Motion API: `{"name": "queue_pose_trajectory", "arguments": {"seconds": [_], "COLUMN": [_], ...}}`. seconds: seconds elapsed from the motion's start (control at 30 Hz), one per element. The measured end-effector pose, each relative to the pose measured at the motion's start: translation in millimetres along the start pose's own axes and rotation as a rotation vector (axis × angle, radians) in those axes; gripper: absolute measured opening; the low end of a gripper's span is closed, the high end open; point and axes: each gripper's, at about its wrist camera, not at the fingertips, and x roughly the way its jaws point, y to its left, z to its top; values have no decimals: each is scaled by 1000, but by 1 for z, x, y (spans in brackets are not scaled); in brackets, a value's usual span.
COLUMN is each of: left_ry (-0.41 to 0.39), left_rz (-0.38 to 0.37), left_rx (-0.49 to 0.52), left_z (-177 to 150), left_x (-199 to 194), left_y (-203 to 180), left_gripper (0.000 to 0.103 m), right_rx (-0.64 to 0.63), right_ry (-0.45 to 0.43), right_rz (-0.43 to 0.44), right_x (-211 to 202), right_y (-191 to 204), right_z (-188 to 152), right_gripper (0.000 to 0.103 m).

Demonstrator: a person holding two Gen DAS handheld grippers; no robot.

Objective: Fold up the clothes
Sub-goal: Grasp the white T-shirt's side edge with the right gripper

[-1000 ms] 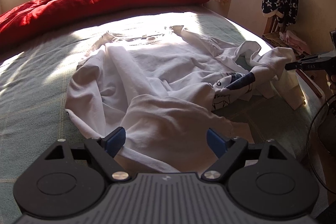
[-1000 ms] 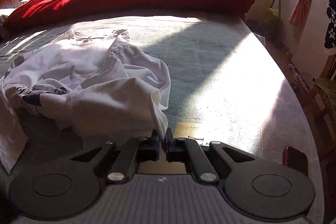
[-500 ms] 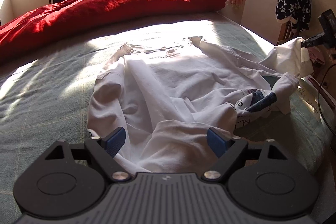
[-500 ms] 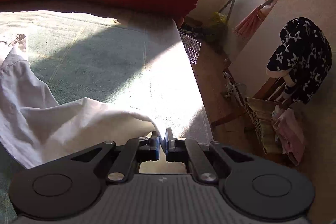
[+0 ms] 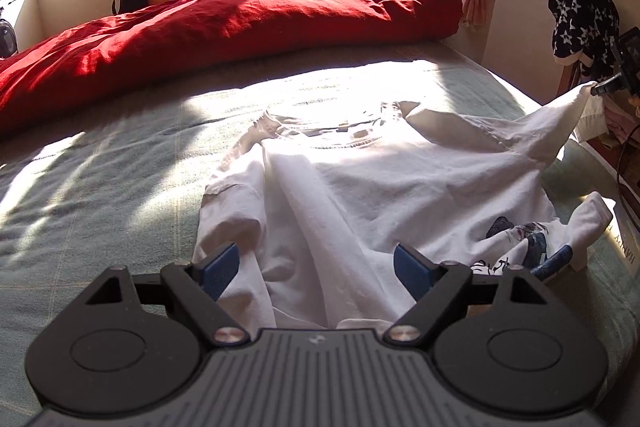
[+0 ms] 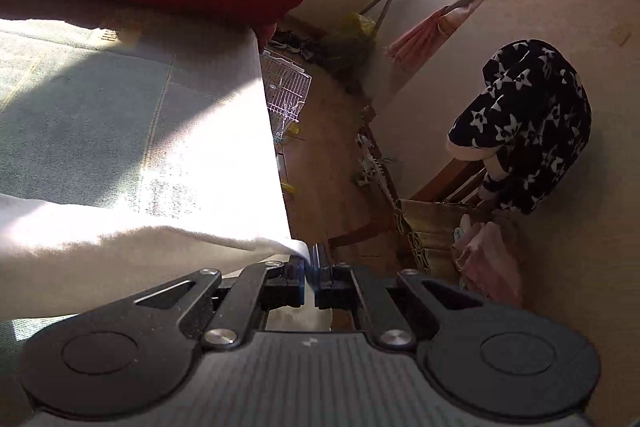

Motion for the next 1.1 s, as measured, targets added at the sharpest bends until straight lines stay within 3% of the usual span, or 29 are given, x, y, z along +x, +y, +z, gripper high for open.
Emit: {"name": "queue_pose_trajectory", "arguments": {"seconds": [0.1, 0.23, 0.33, 0.47, 0.6, 0.7, 0.9, 1.0, 1.1], "left_ry": [6, 9, 7, -1, -7, -14, -33, -37, -39], "left_rz": [0, -4, -3, -8, -15, -26, -42, -45, -46], "left_rx": [9, 15, 18, 2, -7, -7, -6, -4, -10], "left_z": [3, 5, 6, 5, 3, 2, 1, 0, -1], "left_x": [6, 12, 14, 12, 11, 9, 5, 4, 4], "left_y": [-2, -1, 1, 8, 11, 11, 8, 6, 7], "left_gripper": [85, 85, 85, 85, 85, 85, 85, 85, 85], "right_rx": [3, -34, -27, -5, 15, 49, 83, 56, 11], "right_ry": [64, 137, 171, 195, 203, 177, 44, -18, -57], "right_rz": [14, 3, 15, -6, -49, -9, 303, 467, 598], "right_x": [20, 41, 45, 40, 29, 13, -33, -50, -59], "right_y": [0, 9, 4, -14, -30, -35, 3, 48, 102], "right_z": [0, -12, -22, -30, -35, -33, 1, 23, 43], "right_gripper": [4, 16, 19, 29, 29, 29, 29, 28, 17]}}
